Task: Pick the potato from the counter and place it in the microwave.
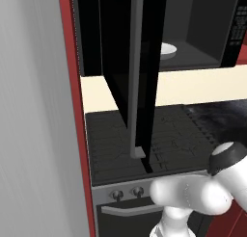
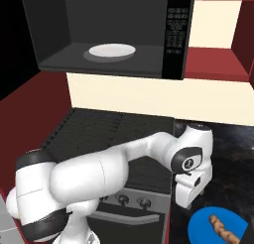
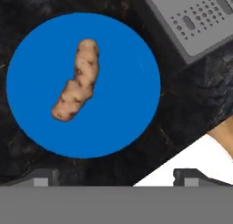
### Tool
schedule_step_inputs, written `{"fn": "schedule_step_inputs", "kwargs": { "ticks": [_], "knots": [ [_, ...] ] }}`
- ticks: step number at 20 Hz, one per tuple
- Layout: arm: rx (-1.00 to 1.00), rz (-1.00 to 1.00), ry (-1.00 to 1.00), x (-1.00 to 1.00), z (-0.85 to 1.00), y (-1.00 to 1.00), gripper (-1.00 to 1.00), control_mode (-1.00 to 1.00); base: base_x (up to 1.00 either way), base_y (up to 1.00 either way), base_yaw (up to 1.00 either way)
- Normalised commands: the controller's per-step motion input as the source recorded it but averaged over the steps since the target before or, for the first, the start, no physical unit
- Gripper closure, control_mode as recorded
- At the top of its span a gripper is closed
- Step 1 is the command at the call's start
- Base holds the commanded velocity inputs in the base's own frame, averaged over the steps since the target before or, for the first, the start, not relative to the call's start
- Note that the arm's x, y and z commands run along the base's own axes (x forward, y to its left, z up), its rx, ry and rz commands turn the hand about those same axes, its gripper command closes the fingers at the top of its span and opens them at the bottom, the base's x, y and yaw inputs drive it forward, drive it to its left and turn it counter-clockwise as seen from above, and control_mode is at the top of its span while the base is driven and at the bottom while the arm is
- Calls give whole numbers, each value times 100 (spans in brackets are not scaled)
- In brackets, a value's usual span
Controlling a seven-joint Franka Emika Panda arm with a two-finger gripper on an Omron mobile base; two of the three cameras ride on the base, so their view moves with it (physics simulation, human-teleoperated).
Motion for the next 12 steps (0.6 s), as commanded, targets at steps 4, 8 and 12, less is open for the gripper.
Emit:
{"fn": "schedule_step_inputs", "kwargs": {
  "ticks": [4, 8, 12],
  "knots": [
    [0, -53, 0, -2, -34, -62, -100, -100, 0, 0, 0],
    [0, -39, 0, 0, -26, -61, -100, -100, 0, 0, 0],
    [0, -32, 0, 0, -52, -60, -100, -100, 0, 0, 0]
  ]
}}
